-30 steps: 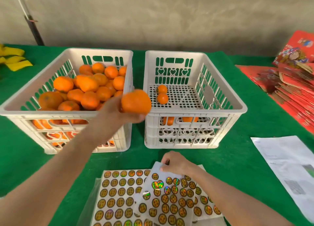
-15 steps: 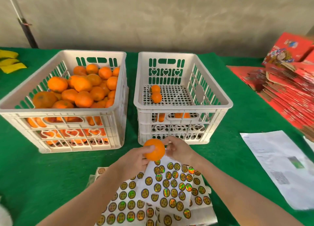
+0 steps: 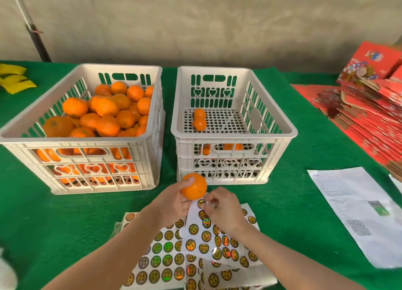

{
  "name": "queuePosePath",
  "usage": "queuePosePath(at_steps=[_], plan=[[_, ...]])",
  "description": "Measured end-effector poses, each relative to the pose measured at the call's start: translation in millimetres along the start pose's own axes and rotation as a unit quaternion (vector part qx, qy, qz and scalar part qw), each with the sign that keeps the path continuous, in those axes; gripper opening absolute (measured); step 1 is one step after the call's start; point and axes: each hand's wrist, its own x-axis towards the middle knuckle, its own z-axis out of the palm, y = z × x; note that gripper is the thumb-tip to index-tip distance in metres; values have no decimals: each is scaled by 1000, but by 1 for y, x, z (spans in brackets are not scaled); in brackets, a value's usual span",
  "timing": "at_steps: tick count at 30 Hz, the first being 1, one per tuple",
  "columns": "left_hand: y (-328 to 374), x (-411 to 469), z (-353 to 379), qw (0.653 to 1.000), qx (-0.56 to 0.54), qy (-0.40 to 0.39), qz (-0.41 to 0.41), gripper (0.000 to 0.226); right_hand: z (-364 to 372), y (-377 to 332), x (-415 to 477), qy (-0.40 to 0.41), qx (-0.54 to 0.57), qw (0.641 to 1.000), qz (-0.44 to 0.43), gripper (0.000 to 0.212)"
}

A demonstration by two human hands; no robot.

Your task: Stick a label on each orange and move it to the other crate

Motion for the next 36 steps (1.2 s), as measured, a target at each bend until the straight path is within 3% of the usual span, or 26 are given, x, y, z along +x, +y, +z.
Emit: queuePosePath(at_steps=[5, 9, 11, 13, 17, 21, 23, 26, 31, 36], plan=[[0, 1, -3, 1000, 8, 11, -8, 77, 3, -3, -5, 13, 33, 999, -19, 10], [0, 1, -10, 998, 64, 16, -8, 76, 4, 1, -6, 2, 99, 994, 54, 16], [1, -1, -13, 993, 120, 22, 3, 72, 2, 3, -4, -3, 118, 988, 96, 20], [4, -8, -12, 971, 235, 25, 37, 52, -2, 4, -1, -4, 150, 980, 131, 24], [15, -22, -5, 948, 302, 0, 99, 63, -22, 0, 9, 11, 230, 960, 157, 24], [26, -31, 2, 950, 284, -17, 127, 66, -54, -17, 22, -18, 284, 953, 100, 24], [31, -32, 6, 966, 223, -15, 130, 73, -68, -28, 28, -42, 280, 957, 60, 22], [42, -37, 15, 984, 113, -36, 131, 76, -84, -45, 34, -81, 239, 968, -3, 19], [54, -41, 25, 978, 90, -48, 180, 67, -98, -72, 39, -88, 99, 979, -156, 17], [57, -44, 29, 974, 95, -69, 192, 50, -100, -83, 45, -98, 12, 978, -183, 10]])
